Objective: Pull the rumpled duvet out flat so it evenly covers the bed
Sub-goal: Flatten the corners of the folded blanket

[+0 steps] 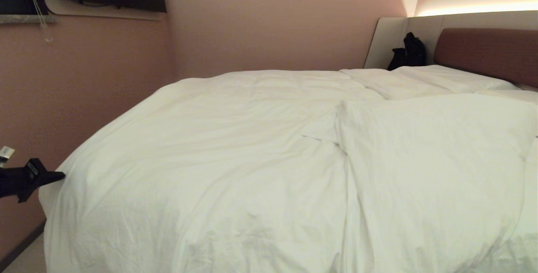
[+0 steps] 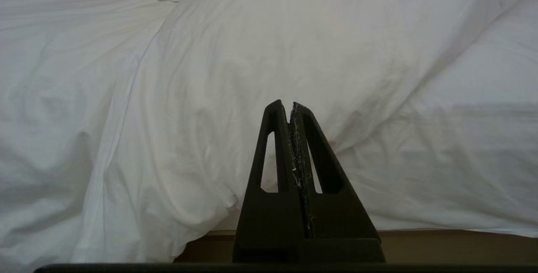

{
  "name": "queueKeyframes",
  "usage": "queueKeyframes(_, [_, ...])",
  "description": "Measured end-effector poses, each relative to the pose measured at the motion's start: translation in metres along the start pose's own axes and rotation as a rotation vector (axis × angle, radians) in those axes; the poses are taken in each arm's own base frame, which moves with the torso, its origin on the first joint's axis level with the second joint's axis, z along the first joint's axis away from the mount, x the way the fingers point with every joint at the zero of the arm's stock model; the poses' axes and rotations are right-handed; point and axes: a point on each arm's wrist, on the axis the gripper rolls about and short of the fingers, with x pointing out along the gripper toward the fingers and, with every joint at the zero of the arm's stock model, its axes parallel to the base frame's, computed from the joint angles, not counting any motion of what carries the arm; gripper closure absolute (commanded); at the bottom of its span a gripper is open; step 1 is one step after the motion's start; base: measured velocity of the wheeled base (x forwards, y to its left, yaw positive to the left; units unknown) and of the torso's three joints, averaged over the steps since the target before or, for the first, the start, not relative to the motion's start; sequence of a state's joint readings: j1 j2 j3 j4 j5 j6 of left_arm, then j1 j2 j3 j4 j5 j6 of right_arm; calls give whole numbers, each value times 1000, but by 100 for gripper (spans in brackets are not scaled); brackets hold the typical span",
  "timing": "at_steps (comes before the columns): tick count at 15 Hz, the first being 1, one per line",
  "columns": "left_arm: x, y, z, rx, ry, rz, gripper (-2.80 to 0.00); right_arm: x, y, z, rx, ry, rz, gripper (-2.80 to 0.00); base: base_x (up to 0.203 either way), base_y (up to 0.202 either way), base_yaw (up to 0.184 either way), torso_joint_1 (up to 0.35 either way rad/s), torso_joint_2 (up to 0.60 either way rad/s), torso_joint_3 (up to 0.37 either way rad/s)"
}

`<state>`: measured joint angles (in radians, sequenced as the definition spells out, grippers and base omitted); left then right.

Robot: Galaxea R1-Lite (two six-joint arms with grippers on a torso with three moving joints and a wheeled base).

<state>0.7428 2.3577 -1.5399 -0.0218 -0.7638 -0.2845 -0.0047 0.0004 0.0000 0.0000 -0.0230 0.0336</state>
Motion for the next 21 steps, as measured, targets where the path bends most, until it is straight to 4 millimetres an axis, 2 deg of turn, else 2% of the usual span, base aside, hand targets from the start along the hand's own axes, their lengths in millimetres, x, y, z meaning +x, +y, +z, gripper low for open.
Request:
queueKeyframes(3, [2, 5, 7, 102, -8, 4, 0, 0, 0, 0, 0, 0, -1, 0, 0, 0, 0, 0, 0, 0])
queueKeyframes(8, [1, 17, 12, 162, -7, 16, 0, 0, 0, 0, 0, 0, -1, 0, 0, 0, 0, 0, 0, 0])
queueKeyframes(13, [4, 24, 5, 253, 20, -5, 0, 0, 0, 0, 0, 0, 0, 0, 0, 0, 0, 0, 0, 0])
queueKeyframes(18, [4, 22, 5, 263, 21, -29, 0, 0, 0, 0, 0, 0, 0, 0, 0, 0, 0, 0, 0, 0])
queueKeyframes(19, [4, 22, 5, 262, 21, -28, -242, 0, 0, 0, 0, 0, 0, 0, 0, 0, 0, 0, 0, 0])
queueKeyframes(20, [3, 22, 6, 265, 18, -27, -280, 0, 0, 0, 0, 0, 0, 0, 0, 0, 0, 0, 0, 0])
queueKeyframes(21, [3, 21, 7, 270, 14, -28, -280, 0, 0, 0, 0, 0, 0, 0, 0, 0, 0, 0, 0, 0])
